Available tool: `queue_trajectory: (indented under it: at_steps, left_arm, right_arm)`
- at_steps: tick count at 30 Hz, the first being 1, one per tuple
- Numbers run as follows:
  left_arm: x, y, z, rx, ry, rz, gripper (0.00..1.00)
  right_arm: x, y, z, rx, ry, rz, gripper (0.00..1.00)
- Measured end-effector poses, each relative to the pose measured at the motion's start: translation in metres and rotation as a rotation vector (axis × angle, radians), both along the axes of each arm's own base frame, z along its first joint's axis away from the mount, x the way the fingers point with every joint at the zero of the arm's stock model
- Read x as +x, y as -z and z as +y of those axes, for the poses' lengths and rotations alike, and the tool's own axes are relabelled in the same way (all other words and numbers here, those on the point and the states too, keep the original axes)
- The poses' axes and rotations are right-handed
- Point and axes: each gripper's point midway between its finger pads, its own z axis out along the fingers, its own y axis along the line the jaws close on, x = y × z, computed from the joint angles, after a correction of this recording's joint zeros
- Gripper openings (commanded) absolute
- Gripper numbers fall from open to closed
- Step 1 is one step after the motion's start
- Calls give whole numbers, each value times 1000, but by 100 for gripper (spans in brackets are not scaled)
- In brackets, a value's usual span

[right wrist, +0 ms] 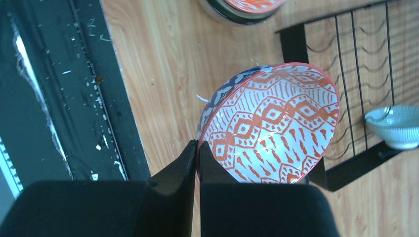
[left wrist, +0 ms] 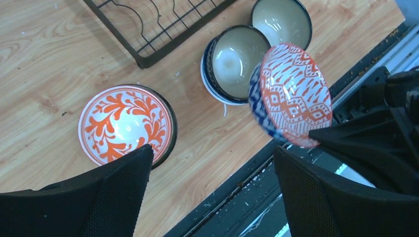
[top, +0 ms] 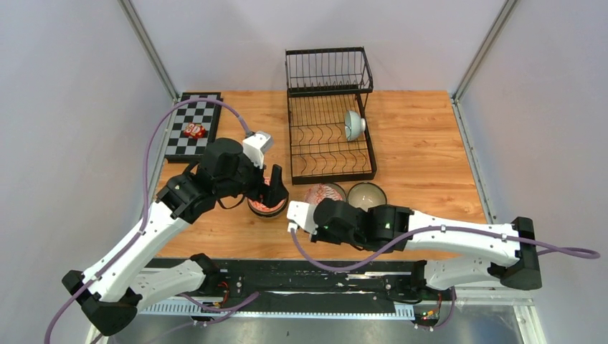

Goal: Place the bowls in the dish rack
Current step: Place the bowl in the dish rack.

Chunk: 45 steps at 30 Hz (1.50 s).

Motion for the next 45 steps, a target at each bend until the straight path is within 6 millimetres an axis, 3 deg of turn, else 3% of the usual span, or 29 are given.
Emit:
queue_trajectory:
  at_steps: [9, 21, 30, 37, 45]
  left_arm:
    - [-18, 18, -18, 43, 78, 48, 86]
    - [-33, 69, -25, 174, 100, 132, 78]
    - [-38, 98, -31, 257, 103, 189, 57]
    - [-37, 105, -32, 277, 101, 201, 42]
    - [-40, 114, -40, 258, 119, 228, 13]
  right_arm:
    - [-37, 16, 26, -138, -257, -47, 3]
    - [-53, 24, 39, -236, -357, -68, 3]
    - [-55, 23, 40, -261, -372, -77, 3]
    - [-55, 25, 38, -275, -376, -84, 3]
    - [-52, 26, 38, -285, -368, -96, 3]
